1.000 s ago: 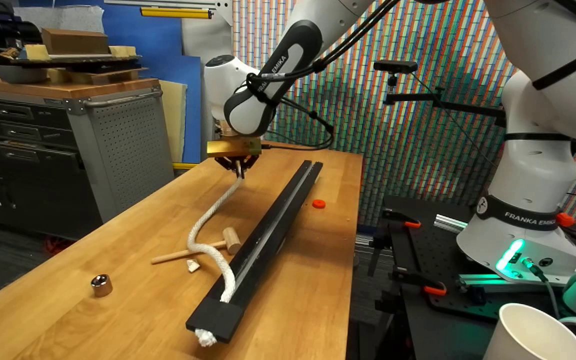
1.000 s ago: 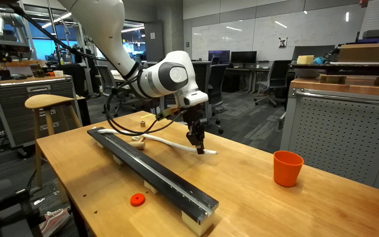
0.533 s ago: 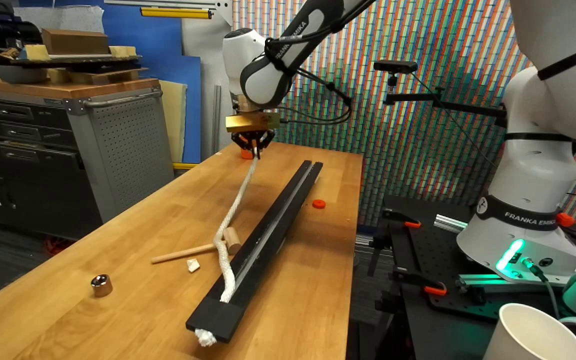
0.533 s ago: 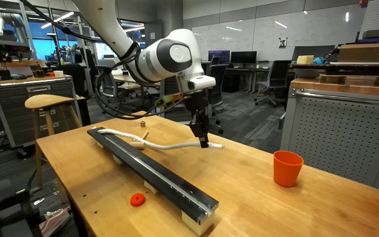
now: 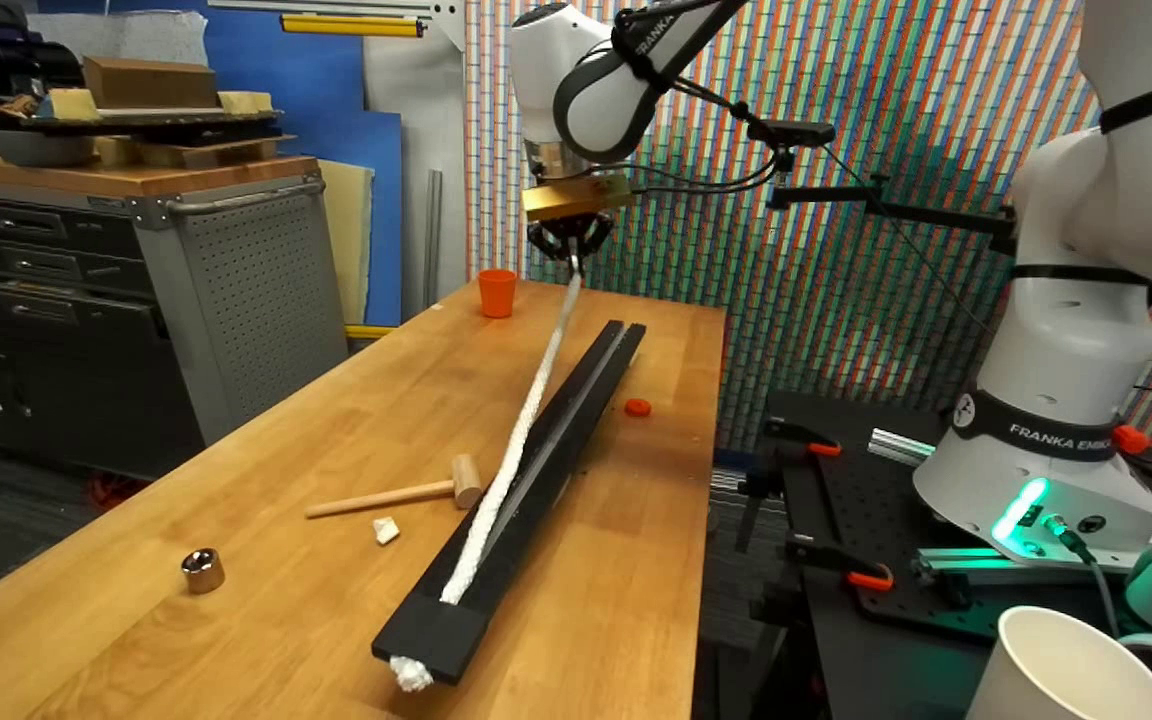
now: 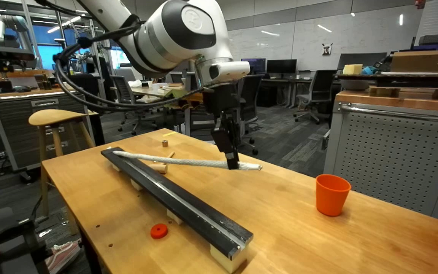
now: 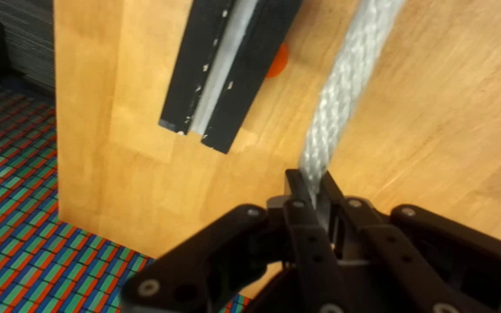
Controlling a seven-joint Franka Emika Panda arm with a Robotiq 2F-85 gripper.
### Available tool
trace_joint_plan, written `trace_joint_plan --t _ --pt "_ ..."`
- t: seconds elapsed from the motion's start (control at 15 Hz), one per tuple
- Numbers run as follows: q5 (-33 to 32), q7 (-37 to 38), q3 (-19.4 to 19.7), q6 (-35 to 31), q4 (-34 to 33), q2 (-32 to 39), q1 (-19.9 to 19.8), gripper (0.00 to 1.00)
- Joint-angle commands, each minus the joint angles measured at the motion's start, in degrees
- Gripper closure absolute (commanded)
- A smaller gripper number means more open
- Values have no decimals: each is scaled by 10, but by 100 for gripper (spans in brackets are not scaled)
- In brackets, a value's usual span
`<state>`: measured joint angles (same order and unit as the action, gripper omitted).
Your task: Lay the white rope on top of the black wooden object
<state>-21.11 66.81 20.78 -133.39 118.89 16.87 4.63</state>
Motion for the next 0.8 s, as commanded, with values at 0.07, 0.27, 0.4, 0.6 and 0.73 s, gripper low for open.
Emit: trace_joint_plan --t 0.07,0.27,0.4,0.6,0.73 --pt "-44 6 -18 27 83 -85 -33 97" --pt "-46 0 -36 26 114 -99 -45 97" --pt "-43 -3 -49 24 128 -99 -50 97" --pt "-44 1 -63 16 141 -87 -54 97" --pt "-50 12 -65 12 142 -76 -56 97"
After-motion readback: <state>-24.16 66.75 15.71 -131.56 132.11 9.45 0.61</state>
